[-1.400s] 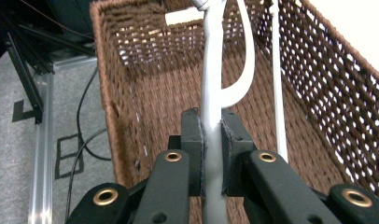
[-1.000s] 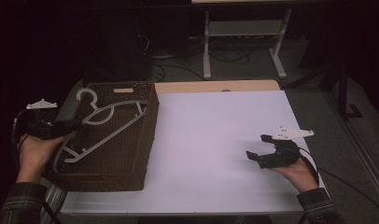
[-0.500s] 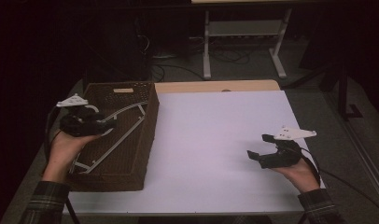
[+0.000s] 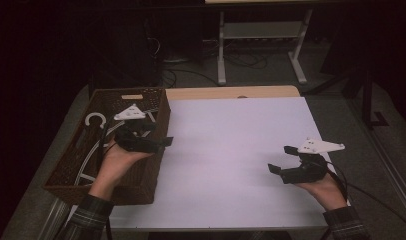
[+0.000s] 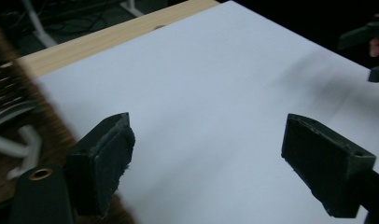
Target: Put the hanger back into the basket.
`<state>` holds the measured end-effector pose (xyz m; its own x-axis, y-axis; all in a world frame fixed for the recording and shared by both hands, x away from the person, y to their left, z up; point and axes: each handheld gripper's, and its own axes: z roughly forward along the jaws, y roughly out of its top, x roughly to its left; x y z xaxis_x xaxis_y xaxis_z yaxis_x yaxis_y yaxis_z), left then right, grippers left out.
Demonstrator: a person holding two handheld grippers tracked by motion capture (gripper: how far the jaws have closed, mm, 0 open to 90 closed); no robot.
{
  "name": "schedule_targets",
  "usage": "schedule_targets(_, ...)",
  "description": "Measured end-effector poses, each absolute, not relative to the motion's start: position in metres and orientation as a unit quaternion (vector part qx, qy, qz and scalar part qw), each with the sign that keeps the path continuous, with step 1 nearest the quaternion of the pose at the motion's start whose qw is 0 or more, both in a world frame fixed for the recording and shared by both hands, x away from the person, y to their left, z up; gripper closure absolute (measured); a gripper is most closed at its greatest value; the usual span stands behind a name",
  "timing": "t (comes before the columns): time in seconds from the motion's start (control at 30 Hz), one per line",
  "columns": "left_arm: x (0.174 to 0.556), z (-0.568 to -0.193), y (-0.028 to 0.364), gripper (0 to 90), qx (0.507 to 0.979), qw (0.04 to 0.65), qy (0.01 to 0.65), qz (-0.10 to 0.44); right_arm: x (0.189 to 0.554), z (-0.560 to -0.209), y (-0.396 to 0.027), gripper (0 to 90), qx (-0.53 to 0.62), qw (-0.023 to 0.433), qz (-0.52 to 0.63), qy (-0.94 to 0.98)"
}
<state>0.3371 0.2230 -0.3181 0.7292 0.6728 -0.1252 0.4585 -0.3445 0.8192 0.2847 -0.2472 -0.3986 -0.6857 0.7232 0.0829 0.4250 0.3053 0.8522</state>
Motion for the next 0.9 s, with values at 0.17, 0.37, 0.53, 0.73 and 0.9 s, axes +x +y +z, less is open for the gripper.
schedule_targets(0.17, 0.334, -0.326, 0.187, 14.2, 0.82, 0.46, 0.324, 0.103, 0.285, -0.399, -0.246, 11.3, 0.362, 0.159, 0.463, 0.793)
schedule_targets(0.37, 0.332, -0.342, 0.151, 13.0, 0.829, 0.465, 0.298, 0.09, 0.285, -0.4, -0.244, 11.3, 0.358, 0.158, 0.462, 0.796)
schedule_targets(0.53, 0.327, -0.355, 0.132, 12.1, 0.835, 0.464, 0.281, 0.092, 0.285, -0.401, -0.243, 11.3, 0.356, 0.156, 0.461, 0.798)
schedule_targets(0.73, 0.324, -0.375, 0.12, 10.8, 0.84, 0.463, 0.272, 0.078, 0.285, -0.403, -0.241, 11.3, 0.354, 0.151, 0.459, 0.801)
schedule_targets(0.9, 0.322, -0.391, 0.119, 10.7, 0.842, 0.459, 0.269, 0.084, 0.285, -0.405, -0.239, 11.4, 0.351, 0.147, 0.458, 0.804)
